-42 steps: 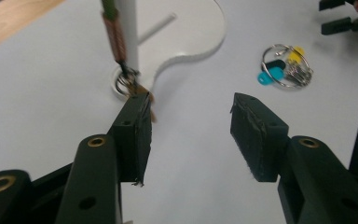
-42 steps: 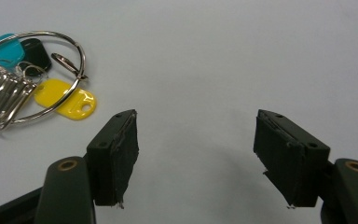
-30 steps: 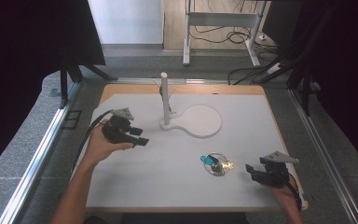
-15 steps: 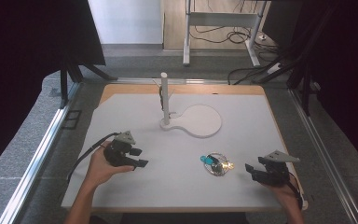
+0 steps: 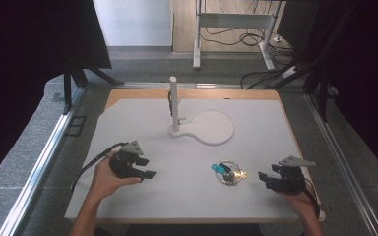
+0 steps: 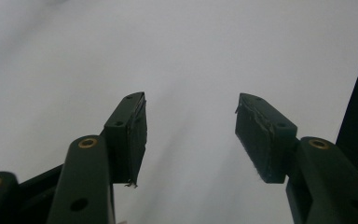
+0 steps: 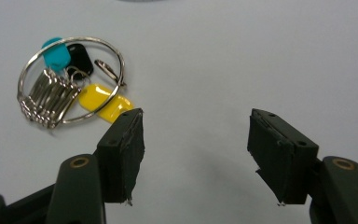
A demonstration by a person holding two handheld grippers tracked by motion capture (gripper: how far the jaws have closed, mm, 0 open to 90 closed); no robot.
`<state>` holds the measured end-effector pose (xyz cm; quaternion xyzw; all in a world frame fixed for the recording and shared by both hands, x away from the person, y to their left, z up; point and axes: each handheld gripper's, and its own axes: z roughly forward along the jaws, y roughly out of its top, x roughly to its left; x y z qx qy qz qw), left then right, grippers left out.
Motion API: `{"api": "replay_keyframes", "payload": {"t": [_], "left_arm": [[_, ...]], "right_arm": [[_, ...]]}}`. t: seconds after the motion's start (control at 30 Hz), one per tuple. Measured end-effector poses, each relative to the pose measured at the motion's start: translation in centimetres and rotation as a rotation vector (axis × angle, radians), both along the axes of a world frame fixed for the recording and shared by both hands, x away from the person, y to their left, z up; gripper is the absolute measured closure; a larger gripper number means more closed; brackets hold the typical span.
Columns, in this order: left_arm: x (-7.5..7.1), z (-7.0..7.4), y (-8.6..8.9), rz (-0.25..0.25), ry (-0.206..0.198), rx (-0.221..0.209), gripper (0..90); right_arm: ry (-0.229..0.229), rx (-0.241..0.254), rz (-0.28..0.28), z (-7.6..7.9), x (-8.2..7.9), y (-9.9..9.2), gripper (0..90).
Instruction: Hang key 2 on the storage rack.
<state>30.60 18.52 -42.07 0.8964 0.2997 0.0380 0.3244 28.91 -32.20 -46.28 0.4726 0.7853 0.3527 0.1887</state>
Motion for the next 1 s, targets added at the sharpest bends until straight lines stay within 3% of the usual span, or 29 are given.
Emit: {"api": "replay_keyframes", "payload": {"t": [0.13,0.27,0.43,0.47,0.53,0.7,1.0], "left_arm": [[-0.4,0.5,0.5,0.010,-0.012,-0.011,43.2],[-0.4,0.2,0.9,0.022,0.005,-0.019,43.0],[-0.5,-0.2,1.7,0.049,-0.001,0.015,43.2],[-0.6,-0.2,1.8,0.055,0.005,-0.003,43.2],[-0.5,-0.3,2.0,0.048,0.014,-0.029,43.1],[-0.3,-0.9,2.3,0.050,0.033,-0.032,43.1],[-0.4,-0.7,2.6,0.032,0.037,-0.035,42.8]], "right_arm": [[0.027,-0.012,0.005,1.1,1.0,0.4,33.3],[0.085,-0.051,0.042,2.2,2.4,1.7,32.8],[0.135,-0.082,0.103,3.6,4.1,3.3,37.6],[0.148,-0.081,0.122,3.7,4.4,3.7,39.3],[0.178,-0.093,0.165,3.8,5.1,4.4,41.1],[0.246,-0.119,0.239,3.6,6.5,6.2,45.1],[0.361,-0.173,0.303,2.9,8.6,7.9,54.7]]}}
